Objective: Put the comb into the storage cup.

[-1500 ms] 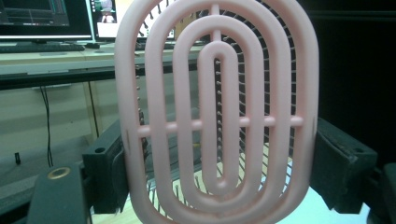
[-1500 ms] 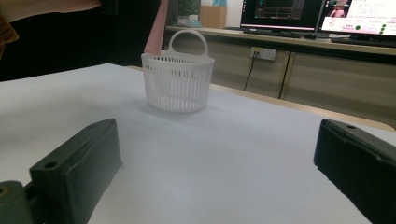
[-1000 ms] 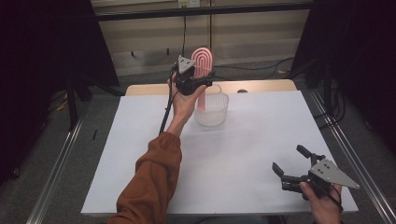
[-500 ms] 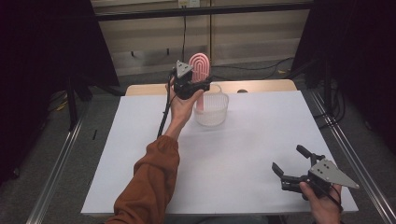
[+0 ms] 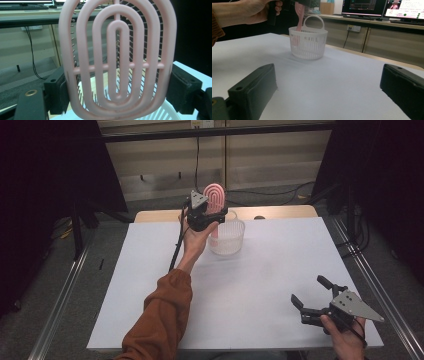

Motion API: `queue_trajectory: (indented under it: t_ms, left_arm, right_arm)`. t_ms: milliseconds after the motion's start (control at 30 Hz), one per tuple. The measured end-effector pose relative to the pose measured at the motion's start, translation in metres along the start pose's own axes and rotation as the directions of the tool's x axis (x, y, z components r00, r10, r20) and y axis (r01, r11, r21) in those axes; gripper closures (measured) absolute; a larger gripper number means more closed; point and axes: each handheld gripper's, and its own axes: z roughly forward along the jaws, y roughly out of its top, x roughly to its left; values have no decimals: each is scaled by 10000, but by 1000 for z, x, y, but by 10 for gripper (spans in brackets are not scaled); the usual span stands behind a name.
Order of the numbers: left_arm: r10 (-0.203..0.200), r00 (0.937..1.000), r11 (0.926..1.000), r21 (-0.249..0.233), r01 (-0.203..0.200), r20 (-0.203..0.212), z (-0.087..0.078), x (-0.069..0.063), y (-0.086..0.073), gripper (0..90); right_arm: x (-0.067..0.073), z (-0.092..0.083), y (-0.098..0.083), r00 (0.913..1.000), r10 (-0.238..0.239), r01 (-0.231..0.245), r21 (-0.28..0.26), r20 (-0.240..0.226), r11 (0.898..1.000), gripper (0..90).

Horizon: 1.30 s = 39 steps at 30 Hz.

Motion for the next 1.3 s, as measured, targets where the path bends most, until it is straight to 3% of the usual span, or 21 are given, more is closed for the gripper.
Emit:
queue_trajectory:
  t_ms: [533, 733, 1033, 1300]
  left_arm:
    - [3, 10000, 9996, 275, -1, -44, 3, -4, -14, 194]
    - [201, 9998, 9993, 302, -201, 7, 3, -8, -15, 193]
    - [257, 9997, 9987, 432, -255, -42, 3, -7, -20, 191]
    - [209, 9996, 9977, 639, -220, 172, -3, -4, -19, 190]
  right_arm:
    - [0, 0, 0, 10000, -27, 27, 12, -19, 10000, 0]
    - [0, 0, 0, 10000, -11, 11, 19, 16, 10000, 0]
    - [0, 0, 0, 10000, -3, 3, 6, 6, 10000, 0]
    - [0, 0, 0, 10000, -16, 16, 9, 2, 10000, 0]
